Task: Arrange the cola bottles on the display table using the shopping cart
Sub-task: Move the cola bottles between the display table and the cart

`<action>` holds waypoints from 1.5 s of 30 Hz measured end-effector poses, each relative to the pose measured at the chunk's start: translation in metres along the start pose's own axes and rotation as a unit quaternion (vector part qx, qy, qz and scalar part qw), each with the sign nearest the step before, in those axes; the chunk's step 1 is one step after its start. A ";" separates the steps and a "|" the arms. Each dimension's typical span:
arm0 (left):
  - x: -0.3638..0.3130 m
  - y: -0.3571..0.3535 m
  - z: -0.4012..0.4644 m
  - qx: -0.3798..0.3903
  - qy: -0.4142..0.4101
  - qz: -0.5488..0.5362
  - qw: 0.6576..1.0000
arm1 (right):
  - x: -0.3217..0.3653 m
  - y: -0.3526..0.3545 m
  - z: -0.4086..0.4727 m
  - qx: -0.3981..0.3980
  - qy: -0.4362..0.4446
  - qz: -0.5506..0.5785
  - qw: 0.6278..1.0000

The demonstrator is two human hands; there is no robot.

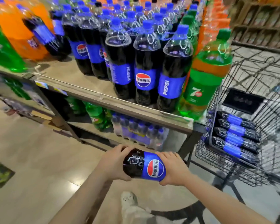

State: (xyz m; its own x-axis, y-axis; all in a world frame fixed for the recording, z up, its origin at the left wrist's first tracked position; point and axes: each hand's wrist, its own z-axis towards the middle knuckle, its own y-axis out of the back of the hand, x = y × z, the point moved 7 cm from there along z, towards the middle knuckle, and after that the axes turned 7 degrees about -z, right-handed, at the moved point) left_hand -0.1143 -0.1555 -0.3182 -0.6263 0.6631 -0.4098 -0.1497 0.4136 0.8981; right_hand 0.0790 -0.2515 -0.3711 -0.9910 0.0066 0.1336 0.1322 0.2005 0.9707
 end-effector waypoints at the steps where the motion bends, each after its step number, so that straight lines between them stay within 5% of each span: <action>1: 0.015 0.002 0.005 0.004 0.005 0.002 1.000 | 0.005 -0.001 0.014 0.005 -0.001 0.004 1.000; 17: 0.184 0.086 0.051 0.053 -0.003 0.011 0.999 | 0.100 0.013 0.178 0.049 -0.036 0.073 0.995; 31: 0.286 0.244 0.077 0.007 -0.159 0.118 0.980 | 0.211 0.103 0.272 -0.115 -0.167 0.048 0.978; 45: 0.278 0.418 0.121 -0.111 -0.265 0.193 0.938 | 0.226 0.256 0.335 -0.303 -0.188 -0.037 0.933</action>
State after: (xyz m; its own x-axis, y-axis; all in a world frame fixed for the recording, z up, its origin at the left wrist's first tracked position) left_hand -0.2587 0.2776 -0.0761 -0.2060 0.9784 -0.0160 -0.1822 -0.0223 0.9830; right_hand -0.1181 0.1289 -0.1597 -0.9199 0.3808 0.0937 -0.0620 -0.3773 0.9240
